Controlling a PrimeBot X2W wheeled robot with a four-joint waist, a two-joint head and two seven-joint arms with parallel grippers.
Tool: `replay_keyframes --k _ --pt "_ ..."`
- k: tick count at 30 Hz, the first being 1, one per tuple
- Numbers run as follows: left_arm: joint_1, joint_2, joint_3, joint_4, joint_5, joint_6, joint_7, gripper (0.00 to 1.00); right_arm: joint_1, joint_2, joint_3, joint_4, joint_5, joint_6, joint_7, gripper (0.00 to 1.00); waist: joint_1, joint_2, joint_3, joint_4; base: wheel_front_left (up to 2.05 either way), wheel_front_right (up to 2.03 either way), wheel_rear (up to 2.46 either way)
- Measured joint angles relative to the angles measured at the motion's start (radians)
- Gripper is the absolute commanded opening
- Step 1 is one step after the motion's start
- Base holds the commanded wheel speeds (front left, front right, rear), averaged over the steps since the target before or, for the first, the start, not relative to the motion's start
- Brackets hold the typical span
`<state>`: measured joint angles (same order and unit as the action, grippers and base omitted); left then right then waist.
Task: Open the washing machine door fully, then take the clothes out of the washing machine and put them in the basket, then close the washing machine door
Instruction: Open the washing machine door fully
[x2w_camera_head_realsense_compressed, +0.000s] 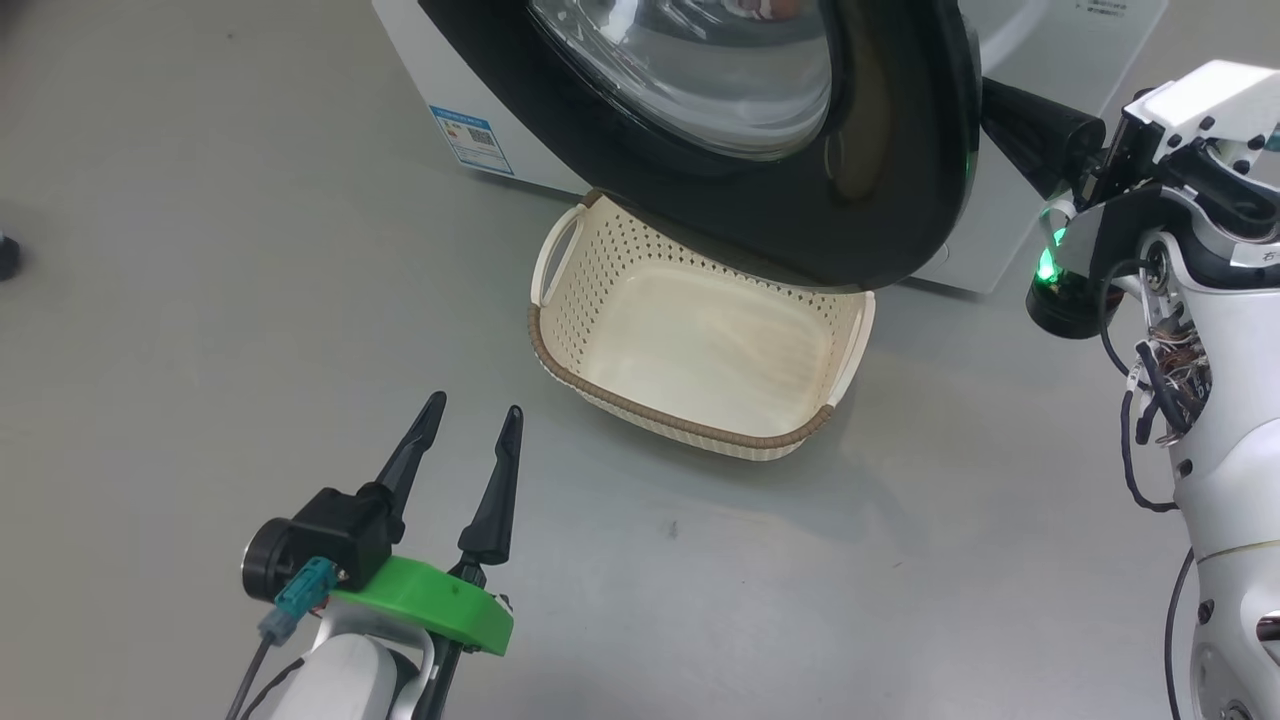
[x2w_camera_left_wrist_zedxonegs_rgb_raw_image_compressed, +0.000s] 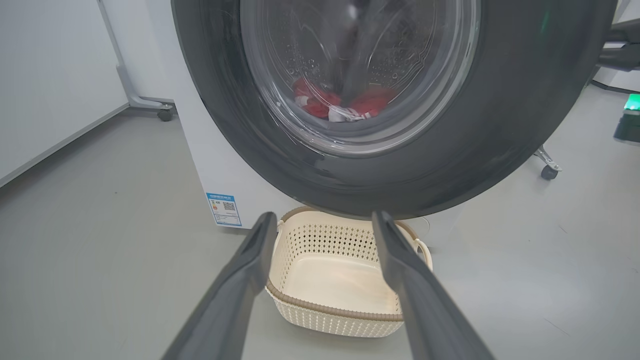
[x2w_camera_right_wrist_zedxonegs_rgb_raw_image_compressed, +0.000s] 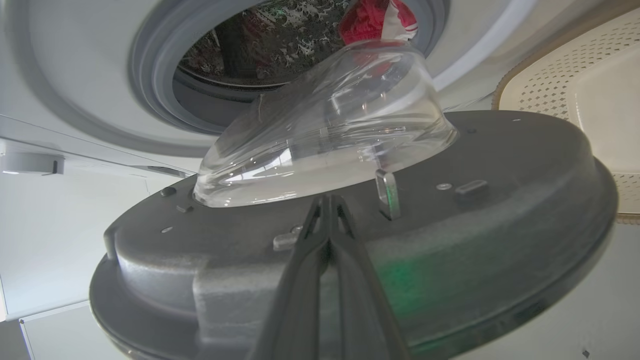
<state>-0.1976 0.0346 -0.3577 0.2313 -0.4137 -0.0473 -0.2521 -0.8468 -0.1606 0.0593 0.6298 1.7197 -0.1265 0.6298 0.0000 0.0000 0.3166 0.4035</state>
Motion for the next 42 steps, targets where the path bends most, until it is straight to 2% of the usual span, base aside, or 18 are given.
replay_keyframes --k 16,42 --pt "0.003 0.0 0.001 0.017 0.003 0.009 0.0 1.0 0.061 0.032 0.043 0.046 0.025 0.0 0.08 0.0 0.0 0.0 -0.071 -0.003 0.0 0.0 0.0" --pt "0.04 0.0 0.0 0.02 0.019 0.009 0.0 1.0 0.146 0.084 0.158 0.032 0.058 0.0 0.172 0.0 0.0 0.0 -0.134 0.01 0.0 0.0 0.0"
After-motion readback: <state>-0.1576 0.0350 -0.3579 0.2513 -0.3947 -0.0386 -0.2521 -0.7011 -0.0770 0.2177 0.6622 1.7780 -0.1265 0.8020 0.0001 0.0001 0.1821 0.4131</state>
